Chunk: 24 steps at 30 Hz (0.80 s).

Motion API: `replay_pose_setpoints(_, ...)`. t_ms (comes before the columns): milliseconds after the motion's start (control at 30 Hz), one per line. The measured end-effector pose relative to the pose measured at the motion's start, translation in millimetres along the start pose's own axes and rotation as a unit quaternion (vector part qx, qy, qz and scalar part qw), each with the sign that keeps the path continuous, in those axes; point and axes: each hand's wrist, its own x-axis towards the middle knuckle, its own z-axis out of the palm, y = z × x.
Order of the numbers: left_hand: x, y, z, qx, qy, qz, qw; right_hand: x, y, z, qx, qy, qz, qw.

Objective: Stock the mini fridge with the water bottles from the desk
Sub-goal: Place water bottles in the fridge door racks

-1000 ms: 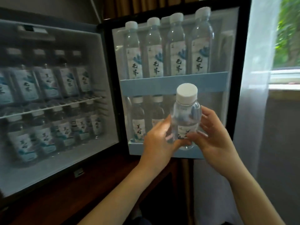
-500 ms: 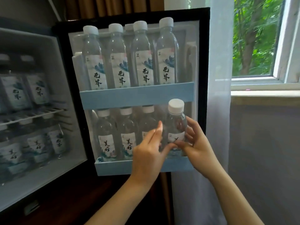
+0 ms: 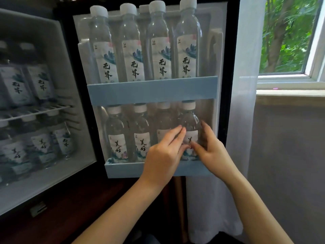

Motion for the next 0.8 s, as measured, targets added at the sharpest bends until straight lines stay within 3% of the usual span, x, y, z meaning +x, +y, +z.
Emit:
replay_pose_setpoints(200,-6,-5,-4,0.003,0.001,0.014,1.000,-8,-7,0,-0.002,-0.012,0.021,1.000)
replay_pose_setpoints(467,0,-24,-32,0.016,-0.002,-0.071,0.997,-9,-10,13,-0.084,0.050,0.034,0.995)
replay_pose_setpoints(600,-4,-35,-43,0.026,-0.011,-0.100,0.995,-17,-9,25,-0.085,0.174,-0.016,0.981)
replay_pose_setpoints(700,-8,-41,-51,0.027,-0.018,-0.121,0.992,-20,-15,40,-0.147,0.297,-0.108,0.937)
replay_pose_setpoints(800,-16,-46,-61,0.048,-0.026,-0.134,0.989,-17,-21,56,-0.161,0.314,-0.169,0.920)
